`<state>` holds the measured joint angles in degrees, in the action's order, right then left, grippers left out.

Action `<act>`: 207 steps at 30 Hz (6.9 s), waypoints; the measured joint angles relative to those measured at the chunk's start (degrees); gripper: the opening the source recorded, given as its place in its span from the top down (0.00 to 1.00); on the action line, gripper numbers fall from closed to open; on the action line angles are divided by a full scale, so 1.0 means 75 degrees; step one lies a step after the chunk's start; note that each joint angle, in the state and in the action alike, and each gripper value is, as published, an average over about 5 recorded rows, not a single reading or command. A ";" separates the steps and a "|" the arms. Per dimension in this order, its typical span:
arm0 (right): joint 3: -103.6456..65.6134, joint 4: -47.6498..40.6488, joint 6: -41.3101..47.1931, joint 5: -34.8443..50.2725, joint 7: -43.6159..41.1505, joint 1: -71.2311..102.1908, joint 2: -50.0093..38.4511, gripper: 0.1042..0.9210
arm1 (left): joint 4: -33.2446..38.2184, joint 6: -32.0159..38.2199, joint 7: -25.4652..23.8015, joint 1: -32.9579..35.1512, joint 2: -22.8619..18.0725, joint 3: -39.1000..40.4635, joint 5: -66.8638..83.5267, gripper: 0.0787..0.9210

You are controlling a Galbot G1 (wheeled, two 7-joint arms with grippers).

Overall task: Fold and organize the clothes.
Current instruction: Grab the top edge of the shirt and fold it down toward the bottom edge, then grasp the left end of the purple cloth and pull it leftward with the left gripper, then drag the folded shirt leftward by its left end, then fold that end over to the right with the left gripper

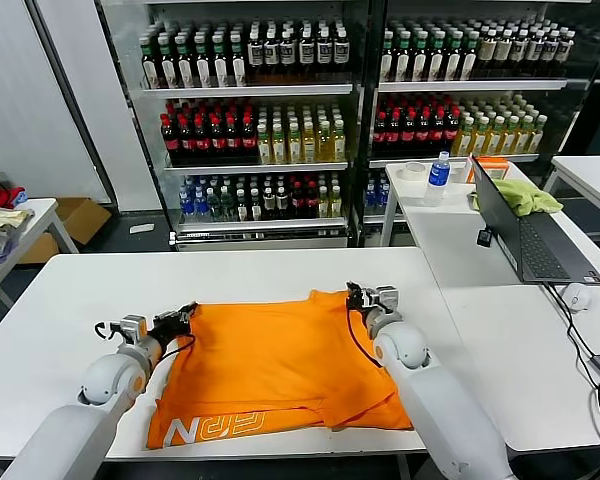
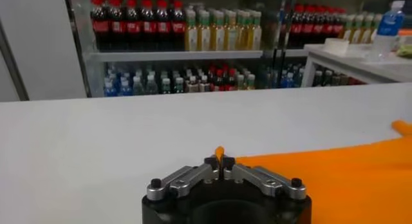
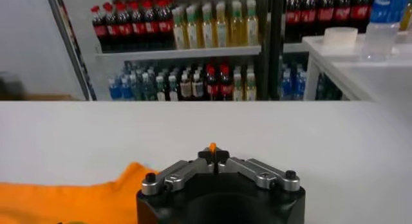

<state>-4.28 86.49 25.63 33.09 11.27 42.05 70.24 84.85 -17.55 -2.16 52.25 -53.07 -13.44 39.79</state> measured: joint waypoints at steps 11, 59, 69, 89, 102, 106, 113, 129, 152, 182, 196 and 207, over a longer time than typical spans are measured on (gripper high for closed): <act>-0.0509 0.1981 0.0374 0.0182 0.0230 0.1586 -0.0801 0.99 | 0.1551 0.0183 -0.0019 0.1608 0.0352 -0.0864 0.0079 0.99; -0.2190 0.4477 0.0455 -0.0203 0.0292 0.4650 -0.1383 0.20 | 0.4137 0.0031 0.2056 0.4428 0.0242 -0.1603 -0.0030 0.27; -0.2437 0.4605 0.0383 -0.0415 0.0298 0.5028 -0.1258 0.12 | 0.4376 -0.0158 0.3253 0.4605 0.0111 -0.1205 0.0216 0.12; -0.2551 0.4628 0.0360 -0.0622 0.0328 0.5256 -0.1166 0.12 | 0.4320 -0.0326 0.4109 0.4580 -0.0148 -0.0706 0.0194 0.39; -0.2569 0.4628 0.0360 -0.0718 0.0343 0.5314 -0.1132 0.12 | 0.4151 -0.0337 0.4153 0.4379 -0.0215 -0.0492 0.0012 0.83; -0.2586 0.4635 0.0360 -0.0731 0.0346 0.5313 -0.1159 0.12 | 0.4114 -0.0404 0.4148 0.4361 -0.0201 -0.0533 -0.0086 0.95; -0.2611 0.4675 0.0362 -0.0734 0.0351 0.5258 -0.1214 0.12 | 0.4185 -0.0721 0.4164 0.4498 -0.0081 -0.0874 -0.0516 0.98; -0.2671 0.4752 0.0365 -0.0709 0.0340 0.5117 -0.1257 0.12 | 0.3411 -0.1255 0.3341 0.4813 0.0636 -0.3435 -0.2375 0.98; -0.2978 0.4742 0.0316 -0.0744 0.0335 0.5259 -0.1179 0.12 | 0.5183 -0.1959 0.2822 0.4236 0.0171 -0.2444 -0.1360 0.98; -0.2984 0.4721 0.0378 -0.0805 0.0392 0.5279 -0.1163 0.12 | 0.4882 -0.2055 0.2878 0.2622 -0.1239 0.0066 -0.0100 0.98; -0.2871 0.4671 0.0388 -0.0829 0.0364 0.5182 -0.1146 0.12 | 0.4491 -0.1918 0.2773 0.2490 -0.1687 0.0348 -0.0059 0.85; -0.2846 0.4671 0.0387 -0.0829 0.0342 0.5135 -0.1134 0.12 | 0.4817 -0.1272 0.2421 0.2743 -0.1511 -0.0239 0.0250 0.48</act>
<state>-25.63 121.52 28.53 26.88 13.83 80.56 61.74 120.98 -27.09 15.99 72.82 -64.41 -15.24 41.66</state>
